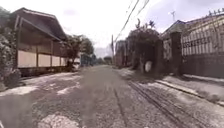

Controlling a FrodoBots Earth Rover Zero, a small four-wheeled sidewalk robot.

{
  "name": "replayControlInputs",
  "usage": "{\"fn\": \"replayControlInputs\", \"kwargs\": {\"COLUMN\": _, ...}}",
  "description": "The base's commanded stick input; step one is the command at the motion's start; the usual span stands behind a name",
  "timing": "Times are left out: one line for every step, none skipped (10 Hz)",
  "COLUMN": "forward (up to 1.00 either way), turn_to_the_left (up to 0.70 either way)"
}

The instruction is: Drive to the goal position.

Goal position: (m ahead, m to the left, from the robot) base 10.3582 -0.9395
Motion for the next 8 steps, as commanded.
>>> {"fn": "replayControlInputs", "kwargs": {"forward": 0.70, "turn_to_the_left": 0.00}}
{"fn": "replayControlInputs", "kwargs": {"forward": 0.70, "turn_to_the_left": 0.00}}
{"fn": "replayControlInputs", "kwargs": {"forward": 0.70, "turn_to_the_left": 0.00}}
{"fn": "replayControlInputs", "kwargs": {"forward": 0.70, "turn_to_the_left": 0.00}}
{"fn": "replayControlInputs", "kwargs": {"forward": 0.70, "turn_to_the_left": 0.00}}
{"fn": "replayControlInputs", "kwargs": {"forward": 0.70, "turn_to_the_left": 0.00}}
{"fn": "replayControlInputs", "kwargs": {"forward": 0.70, "turn_to_the_left": 0.00}}
{"fn": "replayControlInputs", "kwargs": {"forward": 0.70, "turn_to_the_left": 0.00}}
